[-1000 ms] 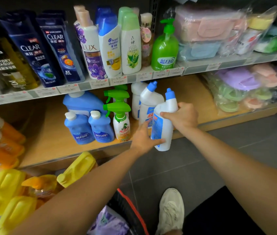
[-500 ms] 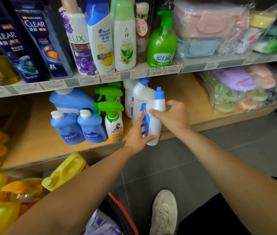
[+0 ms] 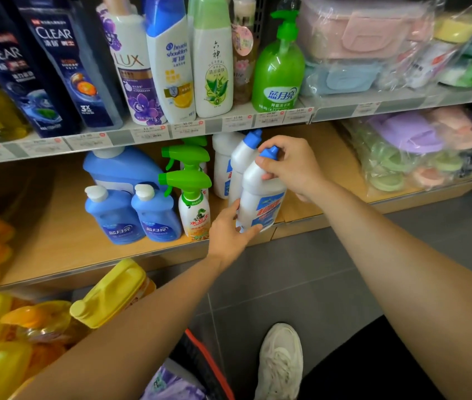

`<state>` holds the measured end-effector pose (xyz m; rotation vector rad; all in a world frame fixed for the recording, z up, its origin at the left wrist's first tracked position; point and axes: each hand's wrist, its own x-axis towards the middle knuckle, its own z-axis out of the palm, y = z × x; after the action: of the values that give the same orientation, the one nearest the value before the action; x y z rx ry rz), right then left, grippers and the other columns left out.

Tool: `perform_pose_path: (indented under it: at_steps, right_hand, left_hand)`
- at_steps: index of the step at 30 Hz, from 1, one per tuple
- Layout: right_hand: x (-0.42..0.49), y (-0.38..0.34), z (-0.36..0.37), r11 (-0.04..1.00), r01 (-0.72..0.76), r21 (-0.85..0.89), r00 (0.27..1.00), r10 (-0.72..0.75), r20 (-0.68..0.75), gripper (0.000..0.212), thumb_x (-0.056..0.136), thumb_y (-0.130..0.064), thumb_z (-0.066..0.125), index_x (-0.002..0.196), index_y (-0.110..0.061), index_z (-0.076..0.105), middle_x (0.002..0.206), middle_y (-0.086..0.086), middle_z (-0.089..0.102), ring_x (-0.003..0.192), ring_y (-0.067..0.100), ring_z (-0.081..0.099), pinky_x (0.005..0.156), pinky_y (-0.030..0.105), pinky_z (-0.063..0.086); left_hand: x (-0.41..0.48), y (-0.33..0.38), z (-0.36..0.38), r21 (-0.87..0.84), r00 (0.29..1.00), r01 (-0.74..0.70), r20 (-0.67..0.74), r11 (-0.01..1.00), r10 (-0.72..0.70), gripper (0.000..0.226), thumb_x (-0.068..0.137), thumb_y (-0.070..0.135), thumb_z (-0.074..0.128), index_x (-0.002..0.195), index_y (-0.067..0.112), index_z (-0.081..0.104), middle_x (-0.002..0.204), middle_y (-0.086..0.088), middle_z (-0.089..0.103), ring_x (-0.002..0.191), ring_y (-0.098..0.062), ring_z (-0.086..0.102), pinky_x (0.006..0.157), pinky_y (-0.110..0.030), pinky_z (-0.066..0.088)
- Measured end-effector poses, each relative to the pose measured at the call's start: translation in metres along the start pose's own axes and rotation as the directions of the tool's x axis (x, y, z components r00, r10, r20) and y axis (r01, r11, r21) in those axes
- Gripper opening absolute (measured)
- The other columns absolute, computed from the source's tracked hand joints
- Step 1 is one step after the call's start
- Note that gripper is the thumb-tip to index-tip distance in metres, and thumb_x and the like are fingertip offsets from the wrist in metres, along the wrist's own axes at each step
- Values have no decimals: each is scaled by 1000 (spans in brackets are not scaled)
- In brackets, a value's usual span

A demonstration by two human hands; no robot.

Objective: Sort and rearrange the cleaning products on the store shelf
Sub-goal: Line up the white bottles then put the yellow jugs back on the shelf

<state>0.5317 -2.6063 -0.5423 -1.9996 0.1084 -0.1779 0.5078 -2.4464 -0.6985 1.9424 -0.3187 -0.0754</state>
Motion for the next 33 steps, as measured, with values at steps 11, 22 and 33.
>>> perform_pose_path:
  at_steps: [11,22,33]
  right_hand:
    - [-4,27,-9,926,-94,-366,993,113,30,72,73,-24,87,136,-23,54,132,2,58,121,22,54,99,44,50]
    - [-5,60,8,990,-77,-120,995,83,46,69,74,-9,85,135,-27,58,124,-4,66,114,18,63,92,44,58]
    - [-23,67,30,968,-229,-101,971,220,-95,76,74,-7,85,139,-20,47,124,-3,64,113,17,64,86,30,53]
  left_hand:
    - [26,-7,13,173,990,37,-143,984,-12,51,86,35,79,129,17,59,126,-2,67,109,-16,66,89,-37,60]
    - [40,-13,16,164,977,76,-208,984,-40,53,81,26,84,126,13,59,122,-6,65,106,-20,64,88,-32,54]
    - [-31,-27,-38,102,960,87,258,991,-111,65,89,22,77,147,18,48,136,1,61,115,-14,62,99,-38,55]
